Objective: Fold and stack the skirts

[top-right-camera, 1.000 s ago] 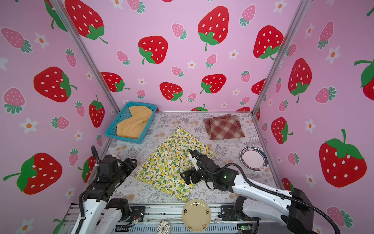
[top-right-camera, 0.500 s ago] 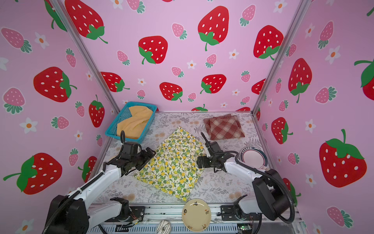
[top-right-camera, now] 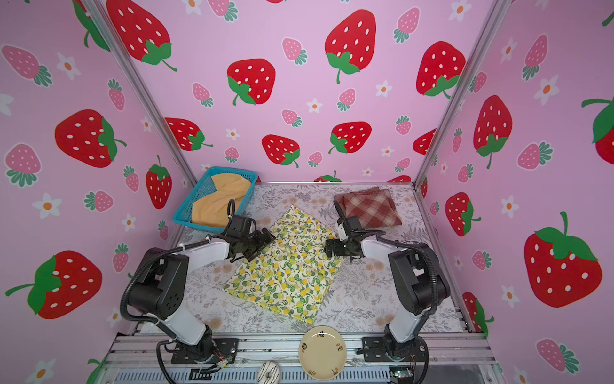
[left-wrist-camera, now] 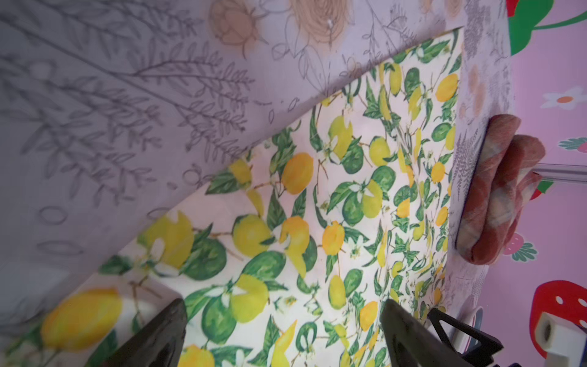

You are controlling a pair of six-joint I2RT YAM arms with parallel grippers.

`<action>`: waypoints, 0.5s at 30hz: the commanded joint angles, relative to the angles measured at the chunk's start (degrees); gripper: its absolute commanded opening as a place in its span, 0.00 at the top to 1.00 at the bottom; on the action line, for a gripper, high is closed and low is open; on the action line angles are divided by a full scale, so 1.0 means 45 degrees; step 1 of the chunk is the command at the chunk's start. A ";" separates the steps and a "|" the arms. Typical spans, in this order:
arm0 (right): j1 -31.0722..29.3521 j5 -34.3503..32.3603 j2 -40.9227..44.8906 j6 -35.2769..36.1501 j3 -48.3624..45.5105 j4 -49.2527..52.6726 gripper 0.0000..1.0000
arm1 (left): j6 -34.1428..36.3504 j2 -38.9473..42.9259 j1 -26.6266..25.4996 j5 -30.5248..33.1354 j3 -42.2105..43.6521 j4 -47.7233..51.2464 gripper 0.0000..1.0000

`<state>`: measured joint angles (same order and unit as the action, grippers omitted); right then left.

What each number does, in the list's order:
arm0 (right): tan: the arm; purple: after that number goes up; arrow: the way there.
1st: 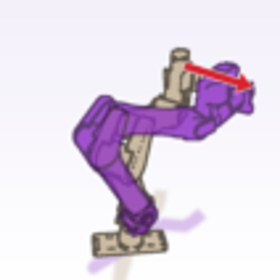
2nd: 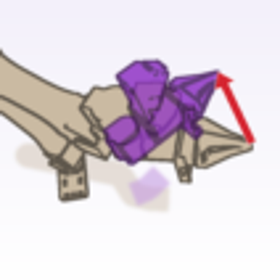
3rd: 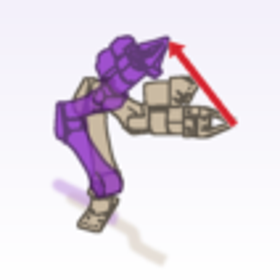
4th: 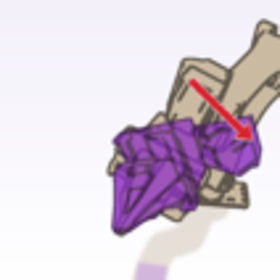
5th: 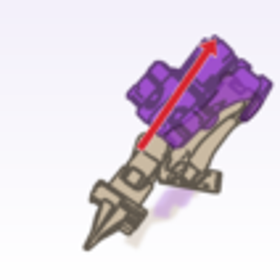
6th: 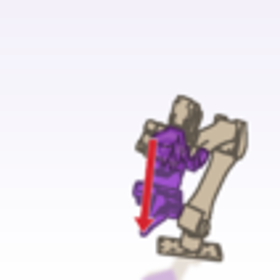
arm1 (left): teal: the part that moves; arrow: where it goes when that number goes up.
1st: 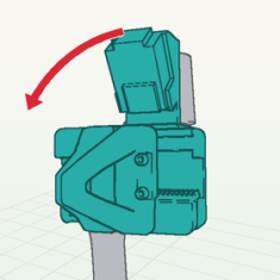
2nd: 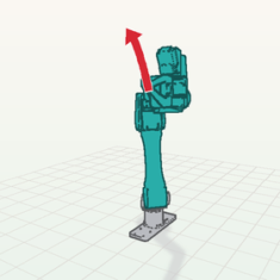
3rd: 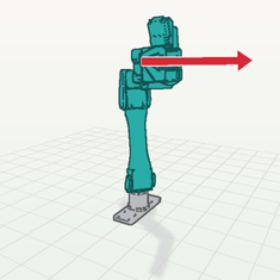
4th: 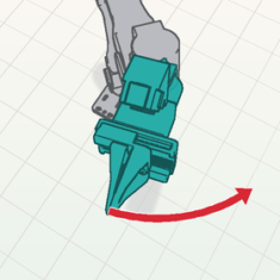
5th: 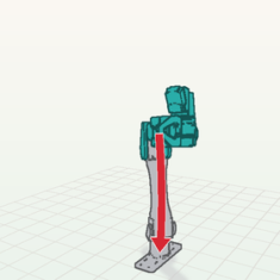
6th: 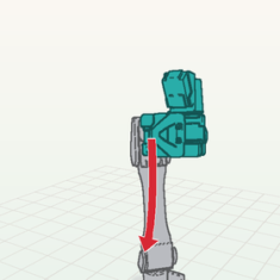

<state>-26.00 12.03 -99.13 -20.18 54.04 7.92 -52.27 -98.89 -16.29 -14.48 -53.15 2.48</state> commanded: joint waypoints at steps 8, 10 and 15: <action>0.0953 -0.1169 -0.1974 0.1016 0.2281 0.1033 0.00 | 0.0249 -0.3568 -0.0320 0.0103 -0.3194 0.0629 0.05; 0.0971 -0.1500 -0.1805 0.1186 0.2642 0.1188 0.00 | 0.0232 -0.3755 -0.0311 -0.0122 -0.3742 0.0776 0.06; 0.0479 -0.1960 0.0234 0.1575 0.2283 0.1151 0.00 | 0.0024 -0.2389 -0.0379 -0.0527 -0.3720 0.0870 0.06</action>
<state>-22.46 5.78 -104.62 -15.64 64.62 11.51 -51.42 -112.62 -17.52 -15.55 -70.19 2.15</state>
